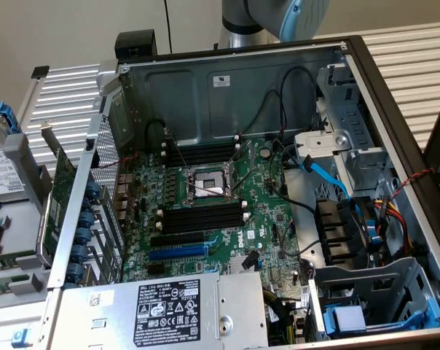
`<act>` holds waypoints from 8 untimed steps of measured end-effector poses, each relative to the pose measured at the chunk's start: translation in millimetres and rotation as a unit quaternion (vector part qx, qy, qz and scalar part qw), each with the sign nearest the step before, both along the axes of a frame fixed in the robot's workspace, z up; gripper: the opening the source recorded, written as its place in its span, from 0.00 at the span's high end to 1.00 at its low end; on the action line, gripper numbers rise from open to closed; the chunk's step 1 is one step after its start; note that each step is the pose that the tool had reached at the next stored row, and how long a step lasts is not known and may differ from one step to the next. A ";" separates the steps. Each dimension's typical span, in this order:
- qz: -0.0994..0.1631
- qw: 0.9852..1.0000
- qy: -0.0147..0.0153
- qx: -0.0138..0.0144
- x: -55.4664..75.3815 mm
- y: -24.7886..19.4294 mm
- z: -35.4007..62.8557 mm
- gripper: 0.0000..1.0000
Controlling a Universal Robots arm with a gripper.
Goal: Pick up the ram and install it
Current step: 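Pick up the ram and move it above insertion slot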
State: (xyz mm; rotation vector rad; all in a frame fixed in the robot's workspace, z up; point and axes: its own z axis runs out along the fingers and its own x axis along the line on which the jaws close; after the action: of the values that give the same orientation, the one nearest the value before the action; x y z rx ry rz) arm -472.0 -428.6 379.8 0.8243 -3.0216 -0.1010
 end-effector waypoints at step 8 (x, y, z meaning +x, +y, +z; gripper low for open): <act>0.073 0.997 0.000 0.000 0.0 0.0 -0.2 0.90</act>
State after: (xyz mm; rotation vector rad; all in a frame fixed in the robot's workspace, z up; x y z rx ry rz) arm -472.0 -428.6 379.6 1.0409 -2.9490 -0.0997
